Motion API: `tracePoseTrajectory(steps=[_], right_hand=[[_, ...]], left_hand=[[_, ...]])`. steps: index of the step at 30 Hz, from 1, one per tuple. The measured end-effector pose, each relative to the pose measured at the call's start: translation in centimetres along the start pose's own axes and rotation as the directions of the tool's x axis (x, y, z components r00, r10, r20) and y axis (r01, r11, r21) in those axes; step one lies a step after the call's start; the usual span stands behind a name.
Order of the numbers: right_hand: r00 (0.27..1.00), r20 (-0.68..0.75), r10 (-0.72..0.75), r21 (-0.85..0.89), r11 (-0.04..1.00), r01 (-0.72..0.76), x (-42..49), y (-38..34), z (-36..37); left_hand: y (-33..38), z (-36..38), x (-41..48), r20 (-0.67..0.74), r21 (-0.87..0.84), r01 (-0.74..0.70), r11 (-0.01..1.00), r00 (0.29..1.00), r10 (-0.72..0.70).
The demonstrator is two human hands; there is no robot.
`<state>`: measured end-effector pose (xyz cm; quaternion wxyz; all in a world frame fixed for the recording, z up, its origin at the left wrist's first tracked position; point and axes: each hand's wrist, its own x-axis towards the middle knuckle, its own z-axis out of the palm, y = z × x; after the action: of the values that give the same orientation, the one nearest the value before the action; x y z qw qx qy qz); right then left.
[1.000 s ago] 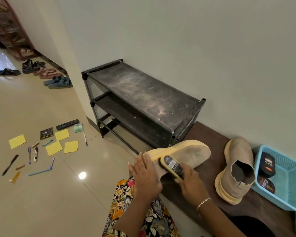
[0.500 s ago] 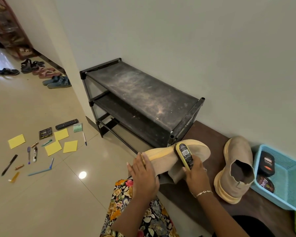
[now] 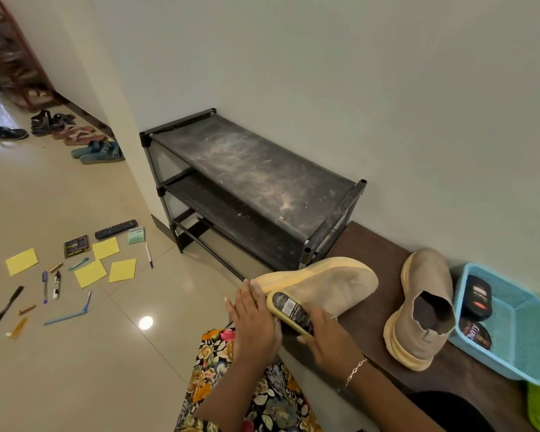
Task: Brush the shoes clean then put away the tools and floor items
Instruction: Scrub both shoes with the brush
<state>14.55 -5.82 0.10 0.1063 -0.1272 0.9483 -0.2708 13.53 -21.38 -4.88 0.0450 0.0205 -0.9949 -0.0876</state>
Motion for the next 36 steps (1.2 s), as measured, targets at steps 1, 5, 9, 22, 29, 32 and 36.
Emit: tracePoseTrajectory(steps=[1, 5, 9, 22, 29, 32, 36], right_hand=[[0.999, 0.035, -0.034, -0.047, 0.998, 0.035, -0.2, 0.4, 0.0], [0.958, -0.130, 0.257, 0.014, 0.966, -0.257, 1.5, 4.1, -2.6], [0.934, -0.152, 0.324, 0.158, 0.941, -0.301, 2.0, 5.4, -3.1], [0.925, -0.157, 0.347, 0.484, 0.843, -0.234, 0.5, 5.9, -2.2], [0.968, -0.178, 0.178, 0.365, 0.925, -0.103, -1.3, 4.5, -1.9], [0.986, -0.135, 0.094, 0.271, 0.961, -0.055, -0.9, 4.4, -1.3], [0.915, -0.273, 0.297, 0.381, 0.907, -0.181, 0.0, 6.2, -3.0]], left_hand=[[-0.1, 0.0, 0.0, 0.004, -0.003, -0.005, 1.000, 1.000, 0.005], [0.1, -0.1, -0.2, 0.025, 0.007, -0.006, 1.000, 1.000, 0.005], [0.4, -0.6, 0.0, -0.019, 0.006, -0.029, 1.000, 0.999, 0.029], [4.7, -2.3, 3.4, -0.005, 0.160, -0.092, 0.983, 0.996, 0.094], [4.1, -1.0, 3.7, 0.023, 0.132, -0.173, 0.976, 0.985, 0.172], [4.2, -0.9, 4.2, 0.149, 0.136, -0.197, 0.971, 0.973, 0.176], [3.8, -0.6, 5.4, 0.221, 0.040, -0.194, 0.980, 0.958, 0.181]])
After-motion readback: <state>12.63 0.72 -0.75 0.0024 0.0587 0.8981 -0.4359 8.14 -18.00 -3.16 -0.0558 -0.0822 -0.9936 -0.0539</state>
